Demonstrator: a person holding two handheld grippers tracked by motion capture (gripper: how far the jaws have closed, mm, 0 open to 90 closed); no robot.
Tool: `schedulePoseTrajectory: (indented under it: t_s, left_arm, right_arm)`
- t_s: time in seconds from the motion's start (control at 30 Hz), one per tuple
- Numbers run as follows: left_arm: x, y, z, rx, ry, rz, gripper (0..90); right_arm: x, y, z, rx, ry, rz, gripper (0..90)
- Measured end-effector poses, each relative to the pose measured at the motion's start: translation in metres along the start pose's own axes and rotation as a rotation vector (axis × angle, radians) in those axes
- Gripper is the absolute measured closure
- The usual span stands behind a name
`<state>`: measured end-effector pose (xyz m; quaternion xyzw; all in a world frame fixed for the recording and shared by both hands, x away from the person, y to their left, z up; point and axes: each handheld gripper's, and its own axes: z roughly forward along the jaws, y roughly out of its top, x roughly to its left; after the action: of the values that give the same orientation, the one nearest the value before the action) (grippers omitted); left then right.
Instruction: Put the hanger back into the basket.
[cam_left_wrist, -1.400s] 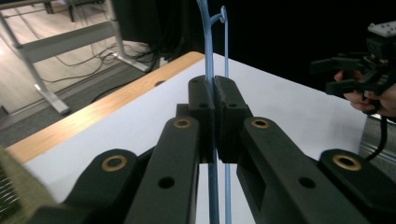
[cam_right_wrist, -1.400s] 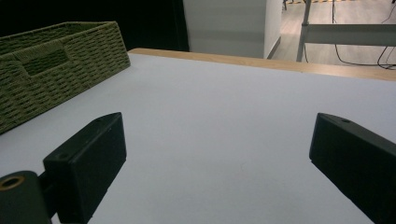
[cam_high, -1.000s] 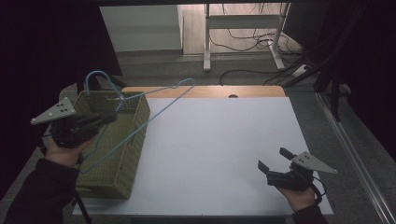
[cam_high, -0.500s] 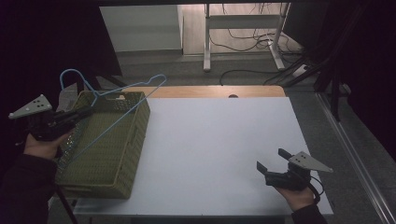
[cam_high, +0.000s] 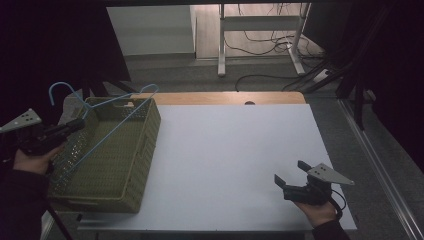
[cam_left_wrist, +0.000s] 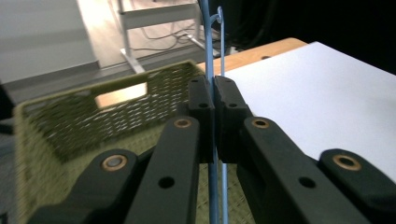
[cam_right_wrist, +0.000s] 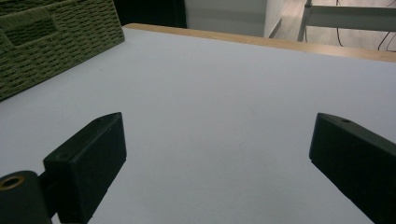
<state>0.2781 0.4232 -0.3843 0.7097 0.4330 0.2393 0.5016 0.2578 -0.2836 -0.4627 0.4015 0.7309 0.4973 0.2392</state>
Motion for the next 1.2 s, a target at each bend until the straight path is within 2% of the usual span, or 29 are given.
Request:
schedulePoseTrajectory:
  t_s: [0.07, 0.17, 0.47, 0.5, 0.63, 0.73, 0.83, 0.93, 1.03, 1.2]
  left_arm:
    - [0.006, -0.009, -0.008, 0.002, 0.023, -0.021, 87.5]
    - [0.010, -0.018, -0.013, 0.009, 0.026, -0.032, 87.5]
    - [0.015, -0.035, -0.013, 0.055, 0.049, -0.052, 87.5]
    - [0.015, -0.037, -0.010, 0.079, 0.055, -0.052, 87.4]
    - [0.015, -0.039, -0.002, 0.113, 0.062, -0.061, 87.4]
    - [0.013, -0.041, 0.010, 0.176, 0.081, -0.077, 87.4]
    - [0.011, -0.043, 0.018, 0.211, 0.085, -0.077, 87.4]
    - [0.010, -0.045, 0.025, 0.230, 0.075, -0.088, 87.4]
    - [0.007, -0.048, 0.032, 0.254, 0.075, -0.081, 87.3]
    - [0.006, -0.052, 0.039, 0.270, 0.068, -0.104, 87.3]
  right_arm:
    - [0.000, 0.000, 0.000, 0.002, -0.001, 0.001, 3.5]
    - [0.001, 0.001, 0.001, 0.000, 0.000, 0.004, 3.5]
    - [0.003, 0.001, 0.003, 0.009, 0.005, -0.005, 3.6]
    - [0.003, 0.001, 0.002, 0.005, 0.003, -0.002, 3.6]
    - [0.002, 0.001, 0.001, 0.001, 0.001, -0.001, 3.6]
    - [0.002, 0.002, 0.000, -0.001, 0.003, -0.004, 3.6]
    - [0.002, 0.002, -0.001, -0.004, 0.003, -0.003, 3.6]
    - [0.002, 0.002, -0.002, -0.006, 0.003, -0.003, 3.6]
    - [0.001, 0.002, -0.002, -0.006, 0.003, 0.000, 3.6]
    - [0.001, 0.002, -0.002, -0.004, 0.003, 0.001, 3.6]
